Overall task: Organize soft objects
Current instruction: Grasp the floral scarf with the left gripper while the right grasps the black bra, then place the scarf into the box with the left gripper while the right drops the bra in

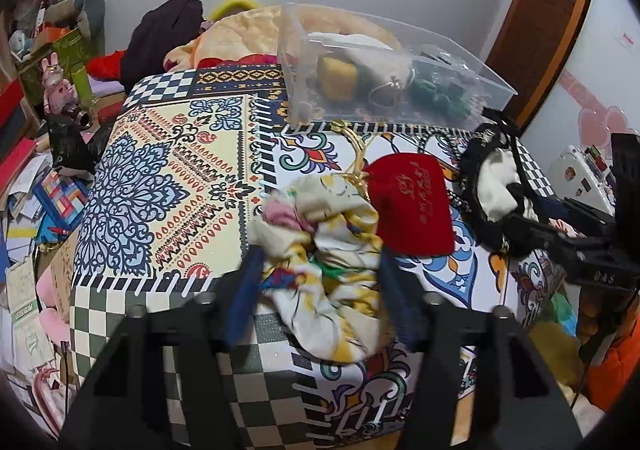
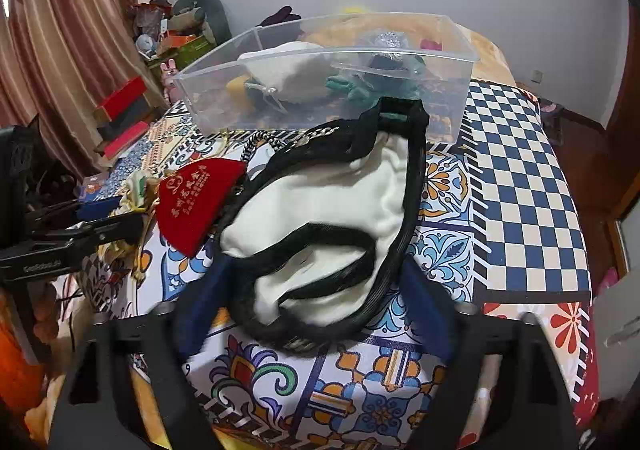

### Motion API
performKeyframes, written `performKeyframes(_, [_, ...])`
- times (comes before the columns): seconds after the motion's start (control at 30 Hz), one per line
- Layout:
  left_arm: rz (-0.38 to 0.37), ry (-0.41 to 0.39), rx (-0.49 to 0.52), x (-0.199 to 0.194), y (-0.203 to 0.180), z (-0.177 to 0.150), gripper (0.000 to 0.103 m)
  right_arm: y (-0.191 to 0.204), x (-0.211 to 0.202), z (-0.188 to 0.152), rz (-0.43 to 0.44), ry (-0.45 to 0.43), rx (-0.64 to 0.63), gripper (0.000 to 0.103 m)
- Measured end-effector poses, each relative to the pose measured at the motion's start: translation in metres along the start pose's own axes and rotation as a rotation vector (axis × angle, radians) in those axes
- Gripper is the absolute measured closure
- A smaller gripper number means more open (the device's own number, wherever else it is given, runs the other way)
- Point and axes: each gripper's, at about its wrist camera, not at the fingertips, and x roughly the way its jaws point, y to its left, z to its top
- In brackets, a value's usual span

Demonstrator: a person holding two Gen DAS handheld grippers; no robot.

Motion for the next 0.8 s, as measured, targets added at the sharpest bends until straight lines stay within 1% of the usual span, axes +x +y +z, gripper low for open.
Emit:
performKeyframes(0.03, [-0.006,0.001,0.0,0.0,0.0,0.001,0.061,-0.002,-0.002,-0.001,0.003,-0.004,0.004,0.039])
performKeyframes(0.1, [-0.01,0.003,0.002,-0.001,0.0,0.001,0.069,-0.007,-0.006,-0.002,0.003,-0.012,0.008,0.052])
performKeyframes(0.13, [-0.009,0.0,0.003,-0.002,-0.001,0.001,0.071,-0.008,-0.008,-0.003,0.004,-0.016,0.011,0.054])
performKeyframes(0.2, [-0.007,-0.005,0.006,-0.005,-0.001,0.001,0.075,-0.011,-0.013,-0.002,0.003,-0.026,0.013,0.064])
performKeyframes(0.23, [-0.006,-0.01,0.008,-0.007,-0.001,0.001,0.076,-0.013,-0.017,-0.003,0.002,-0.031,0.014,0.067])
performKeyframes(0.27, [-0.006,-0.015,0.011,-0.009,-0.001,0.002,0.077,-0.014,-0.02,-0.002,-0.005,-0.036,0.014,0.078])
performKeyframes(0.37, [-0.004,-0.03,0.022,-0.013,-0.003,0.006,0.078,-0.015,-0.027,-0.002,-0.003,-0.056,0.025,0.088])
performKeyframes(0.4, [-0.004,-0.038,0.027,-0.016,-0.003,0.008,0.079,-0.015,-0.03,-0.003,-0.004,-0.064,0.027,0.09])
performKeyframes(0.53, [-0.006,-0.091,0.05,-0.028,-0.011,0.02,0.079,-0.015,-0.042,0.0,-0.016,-0.101,0.024,0.091])
performKeyframes(0.8, [-0.021,-0.218,0.078,-0.052,-0.021,0.054,0.079,-0.013,-0.084,0.015,-0.044,-0.229,-0.002,0.092])
